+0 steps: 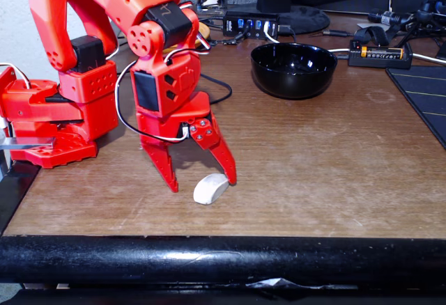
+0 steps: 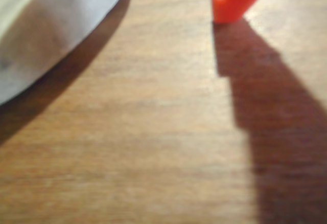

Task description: Ramasse la gomme et mets-la dans le bol.

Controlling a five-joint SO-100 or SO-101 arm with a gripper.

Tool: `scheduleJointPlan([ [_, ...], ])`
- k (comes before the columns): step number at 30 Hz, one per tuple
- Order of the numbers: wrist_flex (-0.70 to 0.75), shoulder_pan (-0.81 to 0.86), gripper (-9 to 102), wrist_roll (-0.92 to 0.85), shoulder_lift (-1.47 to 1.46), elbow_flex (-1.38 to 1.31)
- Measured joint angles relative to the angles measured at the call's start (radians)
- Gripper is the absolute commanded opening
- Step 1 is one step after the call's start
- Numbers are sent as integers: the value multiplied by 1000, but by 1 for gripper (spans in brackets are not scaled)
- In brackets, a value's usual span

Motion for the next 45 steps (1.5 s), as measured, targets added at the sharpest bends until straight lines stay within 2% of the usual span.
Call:
scheduleJointPlan([
  [11, -31, 2, 30, 41, -51, -54],
  [21, -43, 2, 11, 52, -34, -52],
  [26, -61, 2, -5, 71, -15, -34],
  [33, -58, 2, -6, 80, -15, -34],
  [39, 41, -3, -6, 106, 123, -11],
  [45, 285, -163, -6, 179, 540, 52],
])
